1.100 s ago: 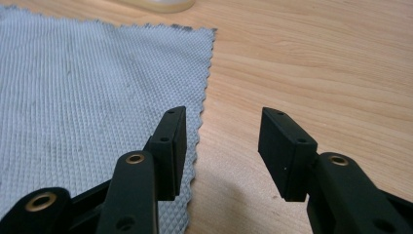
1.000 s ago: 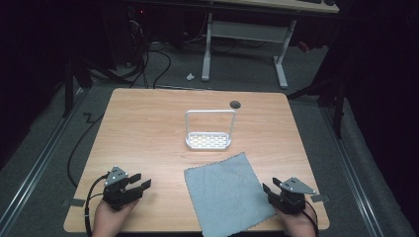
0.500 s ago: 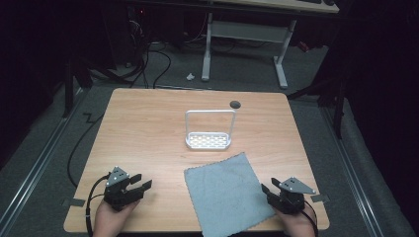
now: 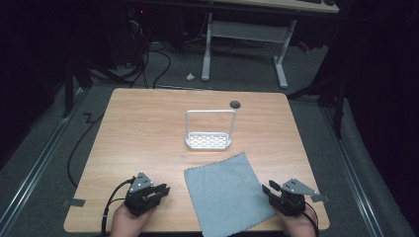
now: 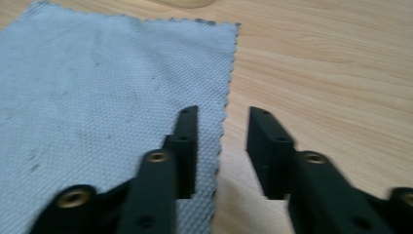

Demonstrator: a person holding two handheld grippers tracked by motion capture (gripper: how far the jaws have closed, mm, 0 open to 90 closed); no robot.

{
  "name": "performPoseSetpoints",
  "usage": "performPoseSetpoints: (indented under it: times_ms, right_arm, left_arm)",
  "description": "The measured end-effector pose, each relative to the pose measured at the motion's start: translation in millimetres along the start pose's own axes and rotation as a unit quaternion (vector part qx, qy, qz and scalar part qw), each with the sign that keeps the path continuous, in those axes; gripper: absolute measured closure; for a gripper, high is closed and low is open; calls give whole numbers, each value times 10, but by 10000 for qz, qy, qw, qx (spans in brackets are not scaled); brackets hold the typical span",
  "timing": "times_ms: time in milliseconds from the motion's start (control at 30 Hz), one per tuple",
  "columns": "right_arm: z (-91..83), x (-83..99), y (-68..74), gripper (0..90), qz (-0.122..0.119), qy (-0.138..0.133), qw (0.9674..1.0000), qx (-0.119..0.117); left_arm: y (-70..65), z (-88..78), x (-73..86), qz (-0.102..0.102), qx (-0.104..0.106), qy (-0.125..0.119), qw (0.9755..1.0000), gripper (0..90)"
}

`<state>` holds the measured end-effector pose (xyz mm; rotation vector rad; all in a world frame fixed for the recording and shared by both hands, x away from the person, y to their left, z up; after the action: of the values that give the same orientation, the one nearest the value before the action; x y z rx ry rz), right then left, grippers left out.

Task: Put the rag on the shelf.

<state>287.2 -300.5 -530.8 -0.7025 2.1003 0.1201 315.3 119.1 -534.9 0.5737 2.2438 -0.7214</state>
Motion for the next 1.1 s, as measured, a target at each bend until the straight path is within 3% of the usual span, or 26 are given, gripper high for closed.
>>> performPoseSetpoints:
  times_ms: [33, 67, 100, 200, 333, 433, 533, 667, 867, 1033, 1100]
  right_arm:
    - [-17, 3, 29, 839, -54, 33, 9998, -189]
    - [-17, 3, 29, 839, -54, 33, 9998, -189]
    - [-13, 18, 59, 900, -97, 199, 9995, -236]
    - [0, 35, 79, 900, -115, 296, 9990, -314]
    - [63, 81, 137, 900, -184, 588, 9970, -477]
    - [86, 76, 190, 900, -257, 627, 9962, -553]
    - [96, 60, 231, 900, -312, 621, 9958, -599]
    - [115, 33, 309, 900, -427, 590, 9950, -687]
    - [126, 23, 337, 900, -456, 553, 9945, -768]
    - [131, 16, 355, 900, -450, 548, 9942, -807]
    - [139, 7, 379, 900, -463, 532, 9938, -859]
  left_arm:
    - [-29, 10, 0, 0, 29, 7, 10000, 834]
    - [-50, 10, 1, -39, 105, 8, 9999, 834]
    - [-99, 13, 12, -81, 233, 14, 9997, 867]
    - [-174, 36, 41, -34, 328, 83, 9994, 872]
    - [-358, 138, 99, 182, 475, 279, 9983, 867]
    - [-477, 251, 122, 297, 561, 391, 9972, 867]
    - [-515, 292, 126, 309, 601, 422, 9968, 861]
    - [-640, 360, 126, 321, 820, 477, 9950, 828]
    - [-778, 490, 168, 687, 781, 637, 9925, 819]
    - [-711, 463, 147, 723, 613, 647, 9934, 828]
    - [-643, 438, 136, 631, 536, 622, 9946, 834]
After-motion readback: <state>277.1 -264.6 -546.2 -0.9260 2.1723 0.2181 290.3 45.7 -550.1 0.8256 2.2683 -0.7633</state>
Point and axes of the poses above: each handheld gripper's, and its own axes: z roughly forward along the jaws, x roughly out of its underside, y roughly to its left, the point moved 3 cm from there along z, roughly forward along the jaws, and after that the axes turned 11 degrees about -z, right-handed, at the moved point
